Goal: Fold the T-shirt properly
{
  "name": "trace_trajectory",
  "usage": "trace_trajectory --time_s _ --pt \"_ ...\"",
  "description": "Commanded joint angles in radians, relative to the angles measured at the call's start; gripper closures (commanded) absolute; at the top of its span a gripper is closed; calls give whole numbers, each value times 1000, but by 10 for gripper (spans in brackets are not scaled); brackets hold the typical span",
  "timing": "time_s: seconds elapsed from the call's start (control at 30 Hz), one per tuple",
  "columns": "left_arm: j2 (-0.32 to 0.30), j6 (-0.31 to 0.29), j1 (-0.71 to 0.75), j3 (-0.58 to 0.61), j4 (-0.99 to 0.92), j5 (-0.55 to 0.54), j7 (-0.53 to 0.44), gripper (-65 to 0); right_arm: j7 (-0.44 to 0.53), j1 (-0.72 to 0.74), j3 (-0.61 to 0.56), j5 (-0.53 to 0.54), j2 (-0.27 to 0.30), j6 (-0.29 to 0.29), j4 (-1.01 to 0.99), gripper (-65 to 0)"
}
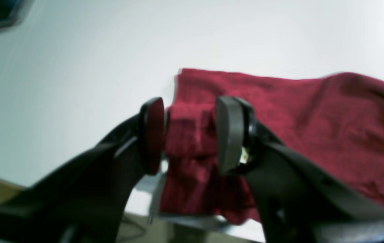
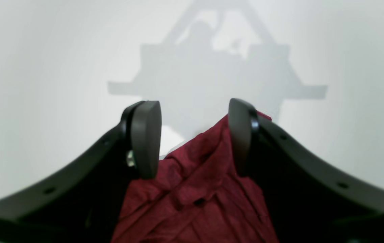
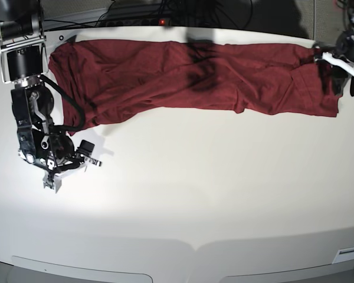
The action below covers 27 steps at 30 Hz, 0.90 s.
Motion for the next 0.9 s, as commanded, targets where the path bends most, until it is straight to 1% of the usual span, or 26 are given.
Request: trace_trajectory --time_s 0.0,0.1,0.23,0.27,0.37,0.4,0.43,0.47,0.6,0.7,0.77,0.83,0.87 --pt "-35 -17 -7 -21 -24 -30 -6 -250 9 24 8 1 16 4 15 -321" --pt "-105 -85 -56 -31 -175 -126 15 -250 -2 24 8 1 16 4 15 -321" --pt "-170 -203 -148 -31 -387 -280 68 -250 -17 24 8 1 16 4 15 -321" --pt "-182 -243 -167 -31 -429 -325 85 -250 -18 24 8 1 16 4 15 -321" --pt "-210 -399 -216 -31 -534 -465 178 -250 -18 24 8 0 16 4 15 -321" --pt "-213 -439 -229 -31 -564 -497 203 -250 -18 24 8 1 16 4 15 -321" --pt "-215 -459 -240 -31 -591 -505 216 -250 -19 24 8 0 16 4 15 -321" --pt "-216 -469 -251 -31 -620 -506 219 -250 -22 24 8 1 16 4 15 -321" --pt "-215 -469 -282 -30 -725 -508 232 -250 -29 24 8 1 16 4 15 -321" --pt "-215 -469 -303 -30 -774 -561 317 -249 -29 24 8 1 16 4 15 -321" --pt "-215 -469 -307 -25 -781 -619 382 -249 -29 25 8 1 16 4 15 -321" --pt "-215 -469 -307 -14 -780 -671 416 -249 -28 24 8 1 16 4 15 -321" --pt "-215 -469 -307 -7 -780 -679 422 -249 -28 24 8 1 16 4 15 -321"
